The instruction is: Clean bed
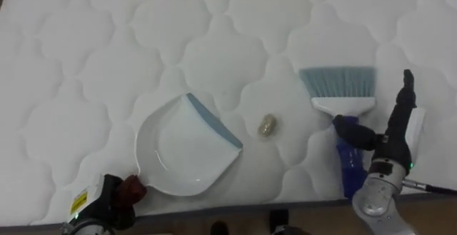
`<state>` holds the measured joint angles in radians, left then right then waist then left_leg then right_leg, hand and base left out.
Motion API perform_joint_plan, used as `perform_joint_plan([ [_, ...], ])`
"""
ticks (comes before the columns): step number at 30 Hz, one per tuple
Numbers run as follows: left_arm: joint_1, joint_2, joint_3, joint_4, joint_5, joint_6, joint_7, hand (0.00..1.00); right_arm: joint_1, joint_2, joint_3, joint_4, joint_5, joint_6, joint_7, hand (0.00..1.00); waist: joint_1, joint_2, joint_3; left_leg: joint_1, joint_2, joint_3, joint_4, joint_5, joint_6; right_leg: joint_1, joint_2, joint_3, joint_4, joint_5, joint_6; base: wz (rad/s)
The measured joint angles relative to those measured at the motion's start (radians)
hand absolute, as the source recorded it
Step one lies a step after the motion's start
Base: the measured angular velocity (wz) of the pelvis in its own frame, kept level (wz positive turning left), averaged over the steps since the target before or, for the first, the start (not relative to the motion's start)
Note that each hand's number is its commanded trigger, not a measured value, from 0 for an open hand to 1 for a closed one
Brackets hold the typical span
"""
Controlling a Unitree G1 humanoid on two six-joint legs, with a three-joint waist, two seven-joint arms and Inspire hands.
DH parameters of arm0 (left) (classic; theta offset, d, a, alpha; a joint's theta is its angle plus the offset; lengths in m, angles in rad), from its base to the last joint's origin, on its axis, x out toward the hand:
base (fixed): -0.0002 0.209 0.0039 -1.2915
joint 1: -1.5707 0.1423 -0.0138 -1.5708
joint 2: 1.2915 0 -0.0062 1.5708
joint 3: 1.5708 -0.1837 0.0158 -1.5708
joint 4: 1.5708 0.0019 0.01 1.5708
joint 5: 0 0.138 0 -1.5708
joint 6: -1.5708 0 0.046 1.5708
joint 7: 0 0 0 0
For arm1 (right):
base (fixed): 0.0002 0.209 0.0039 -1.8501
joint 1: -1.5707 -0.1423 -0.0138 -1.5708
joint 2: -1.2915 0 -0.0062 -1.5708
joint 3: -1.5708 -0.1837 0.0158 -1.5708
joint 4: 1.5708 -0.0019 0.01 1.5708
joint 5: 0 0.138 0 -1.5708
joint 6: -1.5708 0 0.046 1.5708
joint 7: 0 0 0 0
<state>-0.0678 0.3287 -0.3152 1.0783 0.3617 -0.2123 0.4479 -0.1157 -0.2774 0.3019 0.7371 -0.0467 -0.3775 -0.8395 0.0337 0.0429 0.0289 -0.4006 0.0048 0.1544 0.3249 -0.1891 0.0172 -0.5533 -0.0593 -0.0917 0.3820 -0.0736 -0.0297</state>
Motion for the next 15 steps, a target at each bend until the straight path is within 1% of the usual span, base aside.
perform_joint_plan([
  [6, -0.001, 0.001, -0.02, 0.002, -0.021, -0.008, 0.002, 1.0, 0.003, -0.001, 0.028, 0.043, -0.001, 0.0, 0.007, 0.0, -0.001, 0.0, 0.0, -0.001, -0.001, 0.0, 0.0, 0.0, 0.0, 0.0, -0.004, -0.005, 0.0, 0.0, 0.001, 0.01],
  [11, -0.005, 0.001, -0.024, 0.002, -0.021, -0.01, 0.002, 1.0, 0.008, -0.001, 0.03, 0.067, -0.004, -0.003, 0.008, 0.0, -0.001, 0.001, 0.0001, -0.004, -0.001, -0.001, 0.0, 0.001, 0.002, 0.0, -0.008, -0.01, 0.0, -0.001, 0.001, 0.02],
  [15, -0.006, 0.002, -0.037, 0.002, -0.026, -0.01, 0.001, 1.0, 0.017, -0.001, 0.033, 0.126, -0.006, -0.002, 0.016, 0.0, -0.002, 0.006, 0.0005, -0.006, -0.001, -0.001, 0.0, 0.002, 0.004, 0.001, -0.008, -0.015, -0.004, 0.0, 0.001, 0.03],
])
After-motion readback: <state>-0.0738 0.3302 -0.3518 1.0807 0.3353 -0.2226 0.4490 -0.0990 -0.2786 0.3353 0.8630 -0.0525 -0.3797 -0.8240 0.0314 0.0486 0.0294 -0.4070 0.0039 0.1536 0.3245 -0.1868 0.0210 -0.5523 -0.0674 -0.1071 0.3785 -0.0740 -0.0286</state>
